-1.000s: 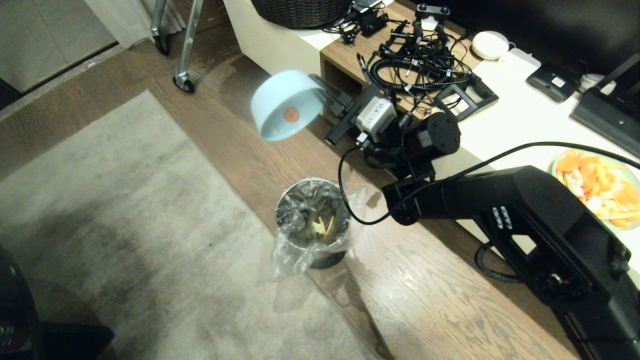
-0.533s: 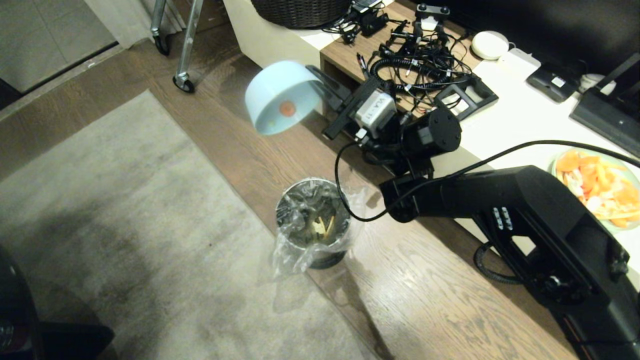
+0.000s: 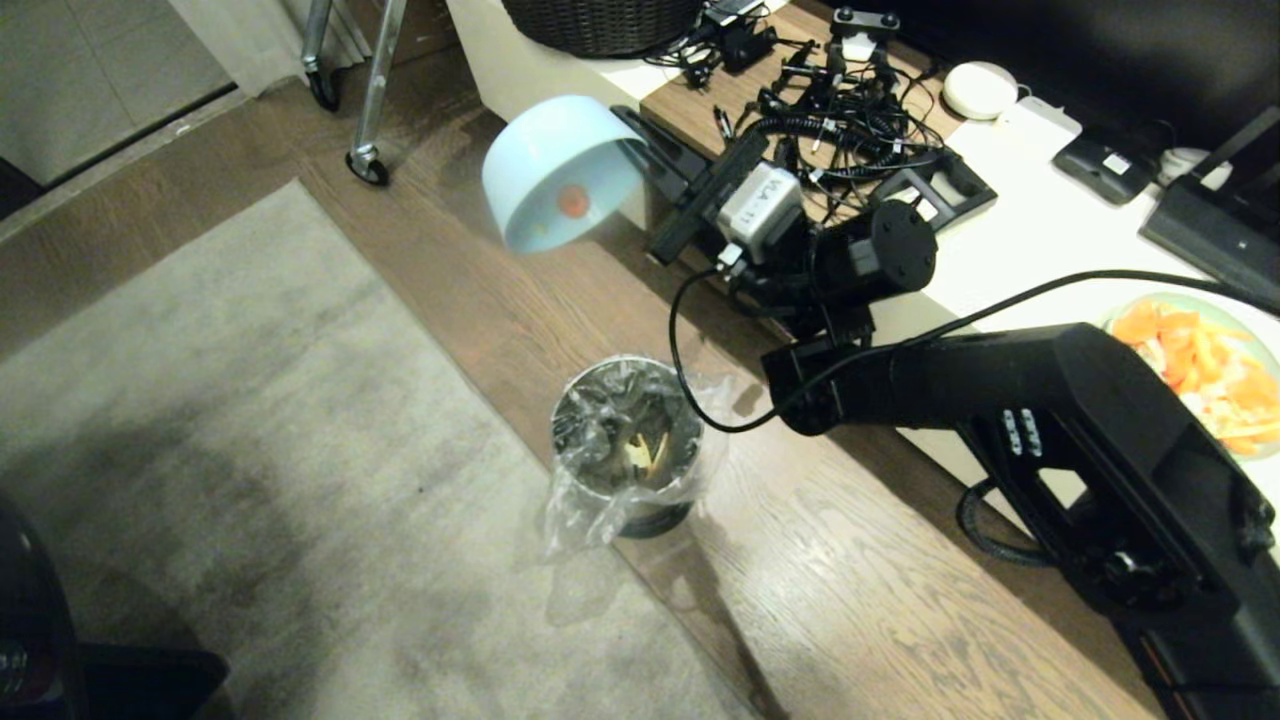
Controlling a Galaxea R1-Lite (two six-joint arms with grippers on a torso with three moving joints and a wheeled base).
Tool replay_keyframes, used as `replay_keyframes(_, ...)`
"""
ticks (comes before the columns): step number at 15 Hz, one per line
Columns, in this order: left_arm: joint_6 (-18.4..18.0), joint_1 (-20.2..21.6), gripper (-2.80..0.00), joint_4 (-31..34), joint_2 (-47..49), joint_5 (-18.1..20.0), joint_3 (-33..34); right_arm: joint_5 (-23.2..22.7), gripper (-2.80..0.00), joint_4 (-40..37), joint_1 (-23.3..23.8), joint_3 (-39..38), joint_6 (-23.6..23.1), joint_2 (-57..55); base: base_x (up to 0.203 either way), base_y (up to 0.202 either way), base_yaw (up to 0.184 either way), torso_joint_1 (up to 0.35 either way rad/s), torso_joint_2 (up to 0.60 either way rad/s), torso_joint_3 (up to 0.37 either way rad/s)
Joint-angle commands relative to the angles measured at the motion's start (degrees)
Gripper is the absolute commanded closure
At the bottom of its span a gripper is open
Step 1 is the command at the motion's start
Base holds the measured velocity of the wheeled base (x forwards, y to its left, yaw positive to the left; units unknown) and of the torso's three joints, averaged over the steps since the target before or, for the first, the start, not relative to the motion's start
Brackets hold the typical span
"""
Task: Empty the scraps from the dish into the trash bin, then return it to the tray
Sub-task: Pour the leftover food from the bowl into the trash can
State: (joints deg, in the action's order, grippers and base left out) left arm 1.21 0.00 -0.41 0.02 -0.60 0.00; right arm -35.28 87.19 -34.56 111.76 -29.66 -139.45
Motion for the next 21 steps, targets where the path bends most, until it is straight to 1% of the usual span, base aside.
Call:
replay_keyframes(1, 0.0, 0.0, 0.00, 0.0, 0.0, 0.0, 0.0, -0.9, 0.00, 2.8, 0.0, 0.1, -0.1, 1.0, 0.000, 0.000, 0.000, 0.000, 0.00, 0.000)
replay_keyframes(21, 0.0, 0.0, 0.00, 0.0, 0.0, 0.0, 0.0, -1.3, 0.00, 2.8, -0.4, 0.4, 0.7, 4.6, 0.000, 0.000, 0.000, 0.000, 0.00, 0.000)
